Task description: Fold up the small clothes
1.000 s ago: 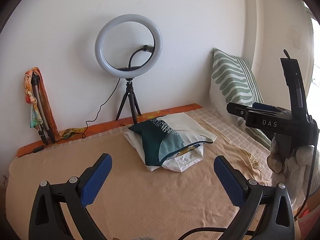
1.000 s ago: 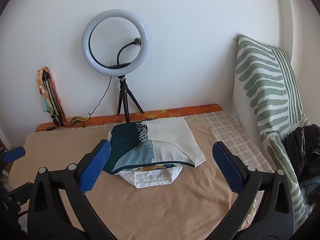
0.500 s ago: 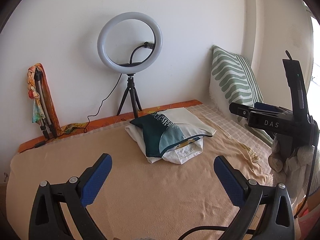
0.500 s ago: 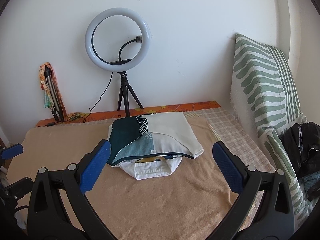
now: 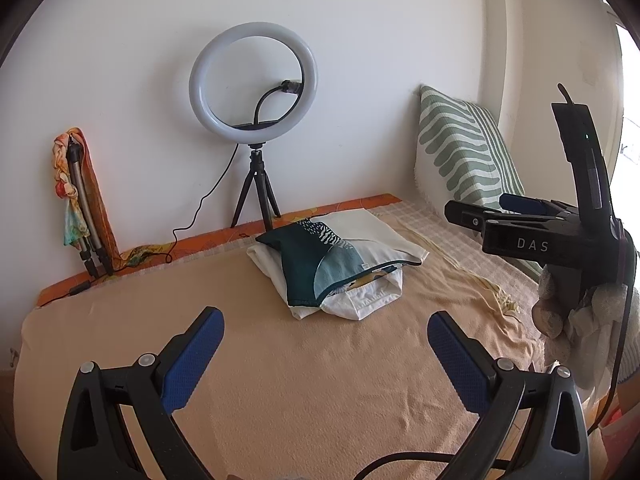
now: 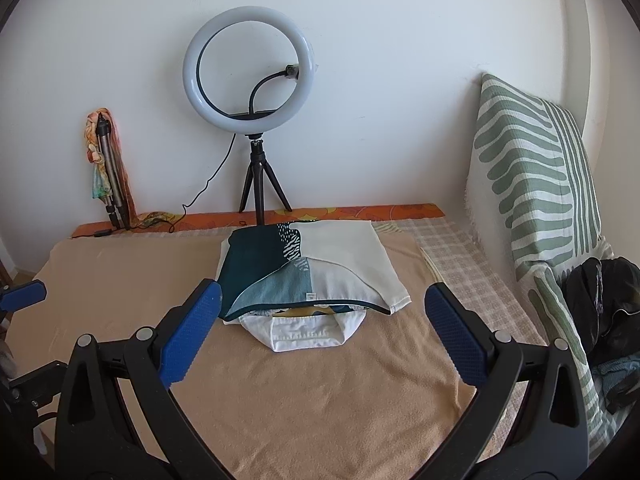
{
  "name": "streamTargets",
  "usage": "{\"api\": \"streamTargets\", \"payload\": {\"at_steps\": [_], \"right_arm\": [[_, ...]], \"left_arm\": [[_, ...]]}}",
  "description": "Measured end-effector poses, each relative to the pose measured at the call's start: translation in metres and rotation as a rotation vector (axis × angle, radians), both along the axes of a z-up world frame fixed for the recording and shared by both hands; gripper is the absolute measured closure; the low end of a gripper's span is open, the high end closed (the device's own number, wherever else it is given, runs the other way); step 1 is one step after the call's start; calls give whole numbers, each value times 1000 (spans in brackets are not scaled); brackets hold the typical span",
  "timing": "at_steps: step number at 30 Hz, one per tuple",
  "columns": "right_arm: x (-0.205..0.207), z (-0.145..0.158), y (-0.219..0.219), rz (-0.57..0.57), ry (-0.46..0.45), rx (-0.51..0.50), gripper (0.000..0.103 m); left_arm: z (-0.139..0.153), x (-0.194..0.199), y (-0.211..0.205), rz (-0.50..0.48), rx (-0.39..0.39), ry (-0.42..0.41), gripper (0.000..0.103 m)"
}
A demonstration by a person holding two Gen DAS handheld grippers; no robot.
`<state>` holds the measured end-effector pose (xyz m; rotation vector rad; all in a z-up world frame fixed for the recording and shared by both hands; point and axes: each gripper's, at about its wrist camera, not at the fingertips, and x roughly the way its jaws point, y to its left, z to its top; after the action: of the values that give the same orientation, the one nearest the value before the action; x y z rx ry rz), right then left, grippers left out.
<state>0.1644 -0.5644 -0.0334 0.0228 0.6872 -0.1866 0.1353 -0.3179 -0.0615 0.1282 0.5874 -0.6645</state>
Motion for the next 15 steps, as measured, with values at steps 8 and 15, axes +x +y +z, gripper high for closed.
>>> {"api": "streamTargets", "payload": {"at_steps": [8, 15], "right_arm": [[-1, -1, 3, 4, 7, -4, 0], [-4, -4, -3, -9, 11, 18, 0]], "left_arm": [[0, 0, 0, -2, 2, -2, 0], [0, -1, 1, 5, 7, -7, 0]]}}
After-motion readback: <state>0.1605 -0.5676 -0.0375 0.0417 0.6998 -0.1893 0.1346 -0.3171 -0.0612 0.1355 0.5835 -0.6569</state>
